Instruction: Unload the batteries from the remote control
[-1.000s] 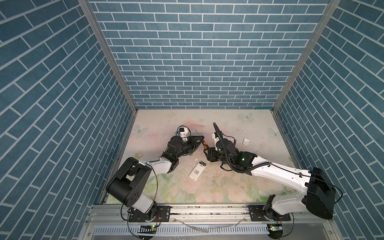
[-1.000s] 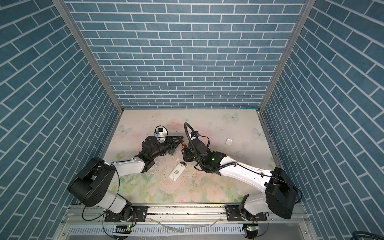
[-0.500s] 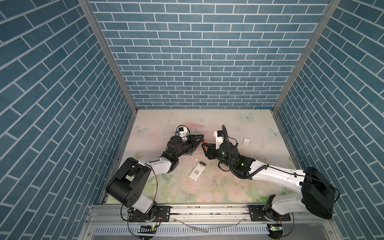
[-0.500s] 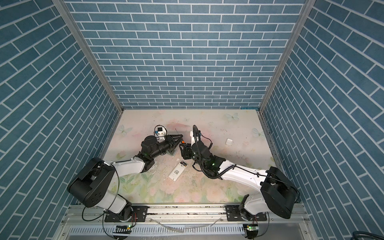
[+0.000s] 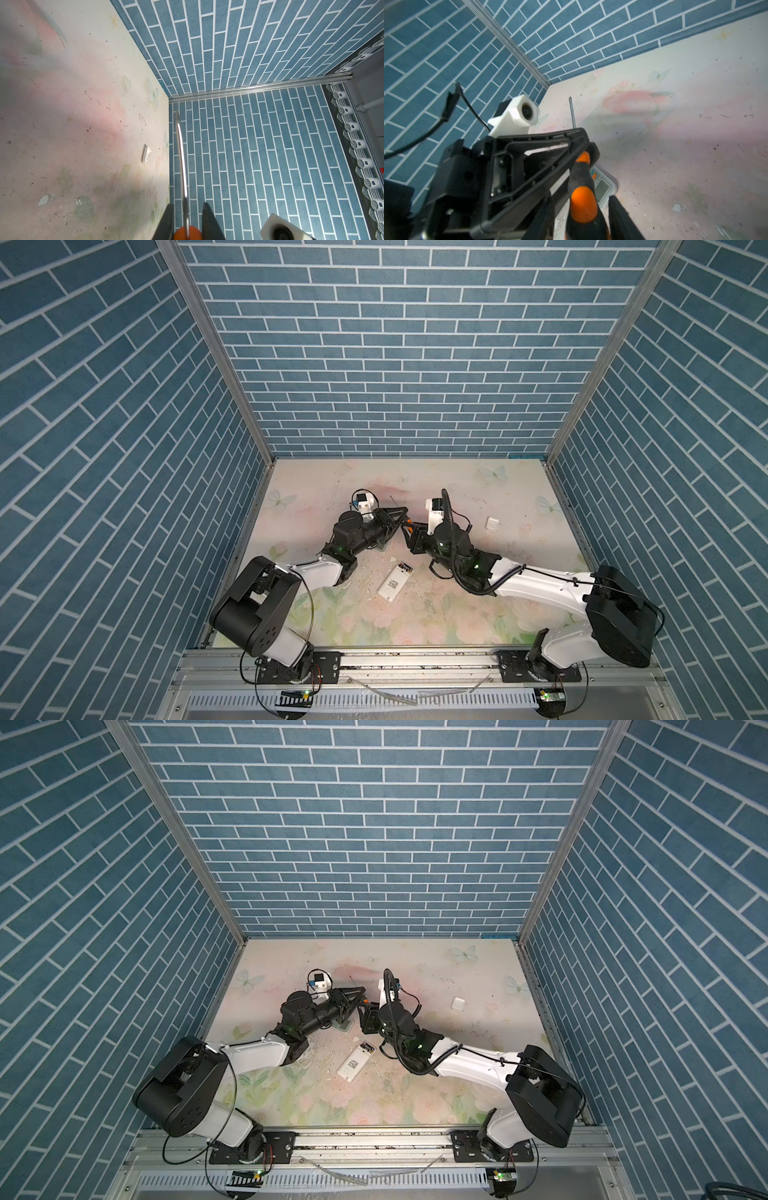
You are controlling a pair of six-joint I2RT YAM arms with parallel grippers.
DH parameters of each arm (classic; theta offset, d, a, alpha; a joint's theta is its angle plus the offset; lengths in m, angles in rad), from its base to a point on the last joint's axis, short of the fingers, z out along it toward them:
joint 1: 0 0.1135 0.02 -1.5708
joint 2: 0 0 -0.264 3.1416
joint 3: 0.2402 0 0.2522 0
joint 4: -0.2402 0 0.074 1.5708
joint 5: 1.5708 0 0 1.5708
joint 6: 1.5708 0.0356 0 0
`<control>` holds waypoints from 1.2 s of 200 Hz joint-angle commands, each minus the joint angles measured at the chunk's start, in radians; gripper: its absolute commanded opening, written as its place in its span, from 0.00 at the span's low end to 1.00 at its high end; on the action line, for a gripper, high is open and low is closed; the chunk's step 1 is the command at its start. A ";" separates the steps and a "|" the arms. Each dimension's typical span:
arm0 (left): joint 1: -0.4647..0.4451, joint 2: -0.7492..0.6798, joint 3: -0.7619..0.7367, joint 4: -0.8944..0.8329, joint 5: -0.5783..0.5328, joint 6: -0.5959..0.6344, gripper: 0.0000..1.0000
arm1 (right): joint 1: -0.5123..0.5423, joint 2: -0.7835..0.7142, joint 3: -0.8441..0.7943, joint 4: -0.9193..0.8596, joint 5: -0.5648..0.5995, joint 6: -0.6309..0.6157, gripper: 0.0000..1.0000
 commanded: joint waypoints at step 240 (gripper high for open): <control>0.007 -0.043 -0.033 0.035 0.007 0.014 0.00 | 0.000 0.107 -0.078 0.252 0.089 0.155 0.00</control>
